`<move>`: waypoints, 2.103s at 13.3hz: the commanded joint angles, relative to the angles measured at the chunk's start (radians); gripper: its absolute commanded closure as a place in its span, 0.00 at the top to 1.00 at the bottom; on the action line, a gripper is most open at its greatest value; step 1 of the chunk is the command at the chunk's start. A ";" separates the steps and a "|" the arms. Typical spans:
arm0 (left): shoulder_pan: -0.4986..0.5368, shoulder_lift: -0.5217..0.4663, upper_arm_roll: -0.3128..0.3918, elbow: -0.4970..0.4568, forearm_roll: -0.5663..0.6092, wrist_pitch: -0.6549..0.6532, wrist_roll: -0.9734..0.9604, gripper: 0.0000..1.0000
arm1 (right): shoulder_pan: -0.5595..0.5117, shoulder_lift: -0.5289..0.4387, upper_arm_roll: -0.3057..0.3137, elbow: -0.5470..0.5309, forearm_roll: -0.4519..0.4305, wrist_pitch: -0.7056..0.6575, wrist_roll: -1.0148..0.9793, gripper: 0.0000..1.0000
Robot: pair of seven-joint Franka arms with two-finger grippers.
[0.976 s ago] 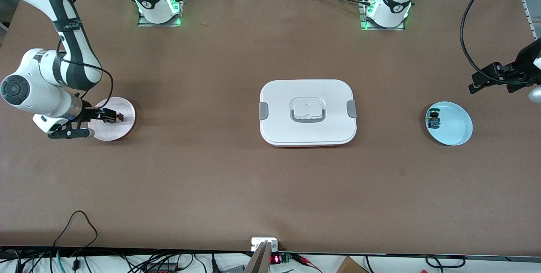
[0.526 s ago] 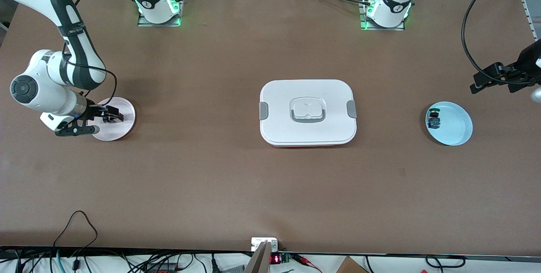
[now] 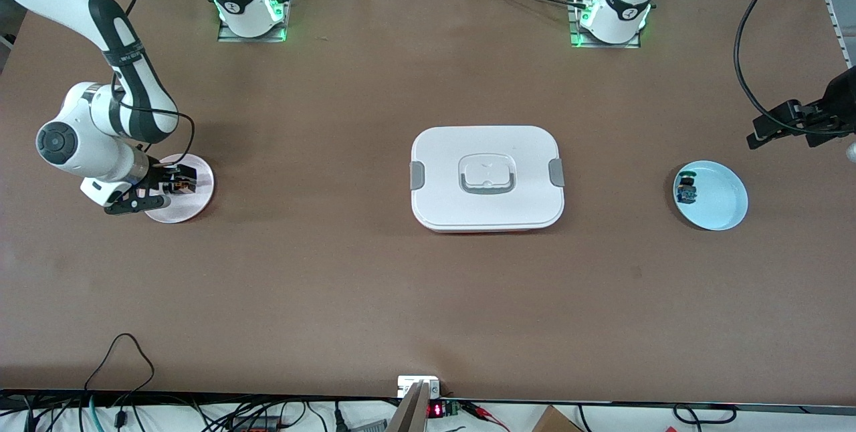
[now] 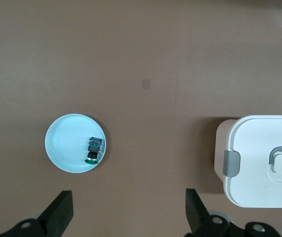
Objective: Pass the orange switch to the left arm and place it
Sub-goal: 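Lower the right gripper and close it on the orange switch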
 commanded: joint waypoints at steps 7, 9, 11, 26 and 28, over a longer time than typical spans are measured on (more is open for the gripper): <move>0.009 0.013 -0.008 0.031 -0.018 -0.007 0.024 1.00 | -0.016 0.031 0.010 -0.010 -0.015 0.057 -0.130 1.00; 0.008 0.013 -0.008 0.033 -0.018 -0.007 0.024 1.00 | -0.016 0.034 0.010 -0.010 -0.006 0.057 -0.123 1.00; 0.006 0.013 -0.009 0.031 -0.018 -0.007 0.024 1.00 | -0.016 0.038 0.010 -0.008 0.003 0.057 -0.123 1.00; 0.009 0.013 -0.009 0.031 -0.020 -0.007 0.024 1.00 | -0.024 -0.009 0.038 0.059 0.020 -0.128 -0.078 0.12; 0.009 0.013 -0.009 0.031 -0.020 -0.009 0.024 1.00 | -0.024 -0.023 0.049 0.116 0.019 -0.200 -0.083 0.13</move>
